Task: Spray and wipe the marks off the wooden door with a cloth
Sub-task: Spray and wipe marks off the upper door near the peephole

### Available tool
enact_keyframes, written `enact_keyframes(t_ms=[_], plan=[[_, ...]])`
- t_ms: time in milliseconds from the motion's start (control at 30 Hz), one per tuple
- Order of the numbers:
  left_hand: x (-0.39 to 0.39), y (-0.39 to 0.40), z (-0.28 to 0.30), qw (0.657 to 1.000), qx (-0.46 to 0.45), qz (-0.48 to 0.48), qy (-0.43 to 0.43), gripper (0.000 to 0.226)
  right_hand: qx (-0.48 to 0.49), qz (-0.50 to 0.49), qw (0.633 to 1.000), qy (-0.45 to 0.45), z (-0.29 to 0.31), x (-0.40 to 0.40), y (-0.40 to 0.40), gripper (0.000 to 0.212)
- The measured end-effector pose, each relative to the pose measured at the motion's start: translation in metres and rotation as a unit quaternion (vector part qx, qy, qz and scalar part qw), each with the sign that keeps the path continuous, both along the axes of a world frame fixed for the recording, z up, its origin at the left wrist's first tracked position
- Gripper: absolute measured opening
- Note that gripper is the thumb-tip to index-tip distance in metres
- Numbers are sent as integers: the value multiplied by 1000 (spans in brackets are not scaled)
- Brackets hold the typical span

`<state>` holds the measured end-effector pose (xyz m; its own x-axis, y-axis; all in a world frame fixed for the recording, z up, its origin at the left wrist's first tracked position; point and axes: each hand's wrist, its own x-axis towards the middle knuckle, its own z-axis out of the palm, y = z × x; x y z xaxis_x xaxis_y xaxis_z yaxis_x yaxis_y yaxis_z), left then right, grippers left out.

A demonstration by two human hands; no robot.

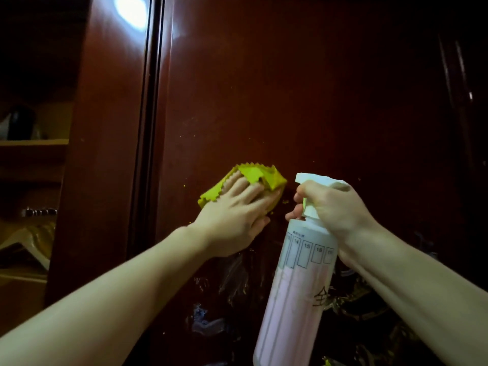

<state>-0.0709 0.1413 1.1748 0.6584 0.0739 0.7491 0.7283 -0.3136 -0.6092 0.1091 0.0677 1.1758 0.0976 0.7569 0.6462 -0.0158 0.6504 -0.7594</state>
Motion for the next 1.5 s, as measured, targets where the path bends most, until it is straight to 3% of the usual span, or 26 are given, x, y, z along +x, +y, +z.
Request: enact_keyframes(t_ms=[133, 267, 367, 467, 600, 733, 900, 1033, 1100, 1200, 1333, 1500], plan=[[-4, 2, 11, 1000, -2, -10, -9, 47, -3, 55, 998, 10, -1, 2, -4, 7], [4, 0, 37, 989, -18, -49, -140, 42, 0, 39, 998, -44, -6, 0, -7, 9], [0, -8, 45, 981, -8, -76, -179, 36, -12, 19, 998, -61, -16, -7, -6, 15], [-24, -18, 45, 966, -3, -117, -229, 31, -30, 75, 996, -47, -25, -15, -3, 10], [-70, -33, 28, 944, 14, -121, -305, 31, -12, 72, 992, -98, -35, -35, -3, 4], [-105, -31, 6, 926, -19, -76, -370, 22, 5, 12, 990, -142, -39, -55, -4, 26], [-90, -17, -23, 950, -35, -6, -309, 12, 21, 5, 989, -144, -39, -70, -3, 17], [-81, -16, -49, 987, 8, 14, -160, 22, 18, 21, 987, -158, -46, -74, 1, 15], [-82, -18, -51, 991, 18, 16, -128, 25, 12, 4, 985, -175, -52, -73, 3, 18], [-75, -18, -28, 984, 40, 7, -175, 16, 14, -26, 981, -189, -62, -68, 7, 34], [-54, -12, 6, 958, 49, -6, -283, 12, 2, 15, 987, -158, -72, -59, 7, 10], [-46, -8, -31, 977, 60, -16, -203, 10, 6, -35, 987, -155, -78, -44, 8, 25]])
